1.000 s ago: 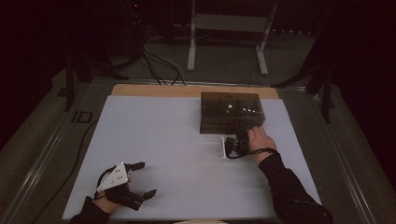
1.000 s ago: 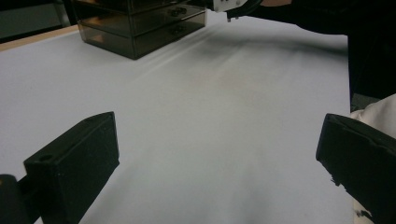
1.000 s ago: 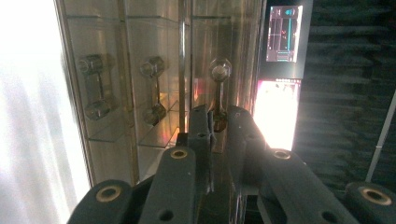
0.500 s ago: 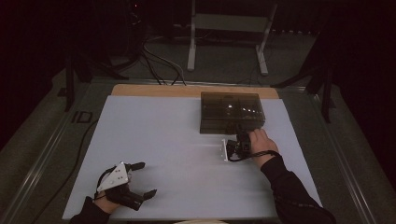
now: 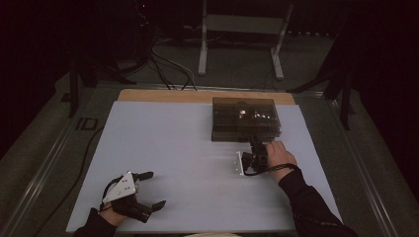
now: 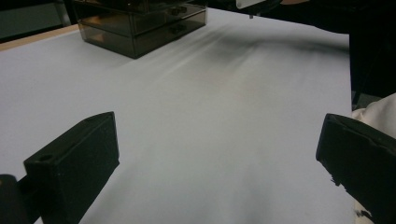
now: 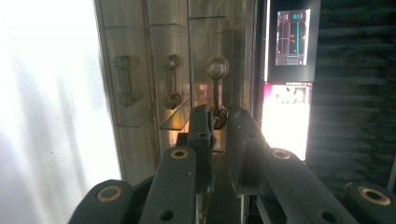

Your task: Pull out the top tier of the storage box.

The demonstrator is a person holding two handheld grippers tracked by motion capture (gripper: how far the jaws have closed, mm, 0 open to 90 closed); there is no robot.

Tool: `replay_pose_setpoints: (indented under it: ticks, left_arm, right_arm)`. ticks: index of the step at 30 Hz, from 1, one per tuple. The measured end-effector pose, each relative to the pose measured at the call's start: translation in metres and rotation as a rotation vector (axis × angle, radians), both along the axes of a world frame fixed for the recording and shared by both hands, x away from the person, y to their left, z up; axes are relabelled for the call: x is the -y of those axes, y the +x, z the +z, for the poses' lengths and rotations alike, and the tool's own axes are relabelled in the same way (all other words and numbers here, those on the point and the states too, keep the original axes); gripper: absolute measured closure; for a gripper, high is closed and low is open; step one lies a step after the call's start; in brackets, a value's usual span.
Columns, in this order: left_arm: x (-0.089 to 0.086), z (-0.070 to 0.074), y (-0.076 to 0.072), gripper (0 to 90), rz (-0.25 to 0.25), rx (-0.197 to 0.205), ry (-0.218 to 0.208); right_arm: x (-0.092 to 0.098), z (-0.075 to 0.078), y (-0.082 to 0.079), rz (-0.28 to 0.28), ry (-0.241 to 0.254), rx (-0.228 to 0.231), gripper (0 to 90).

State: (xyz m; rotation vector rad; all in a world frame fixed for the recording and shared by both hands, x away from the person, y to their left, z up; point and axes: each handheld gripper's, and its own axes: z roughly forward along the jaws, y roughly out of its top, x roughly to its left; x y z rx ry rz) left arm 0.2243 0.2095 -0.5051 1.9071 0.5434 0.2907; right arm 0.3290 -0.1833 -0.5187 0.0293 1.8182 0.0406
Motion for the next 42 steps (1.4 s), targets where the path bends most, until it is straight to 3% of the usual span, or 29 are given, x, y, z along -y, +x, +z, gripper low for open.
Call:
replay_pose_setpoints:
  ticks: [17,31,36,39,42]
  left_arm:
    - [0.0,0.0,0.0,0.9,0.002,-0.002,0.001]
    - [0.0,0.0,0.0,0.9,0.003,-0.002,0.005]
    - [0.0,0.0,0.0,0.9,0.003,-0.002,0.005]
    - [0.001,0.0,0.0,0.8,0.002,-0.002,0.005]
    - [0.0,0.0,0.0,0.9,0.003,0.001,0.007]
  right_arm:
    - [0.001,0.003,0.001,0.009,0.013,-0.022,80.7]
    - [0.003,0.011,0.003,0.013,0.058,-0.084,79.5]
    - [0.002,0.016,0.001,0.024,0.089,-0.119,72.2]
    - [0.002,0.024,0.0,0.048,0.143,-0.209,60.1]
    - [0.004,0.029,0.001,0.071,0.173,-0.257,51.5]
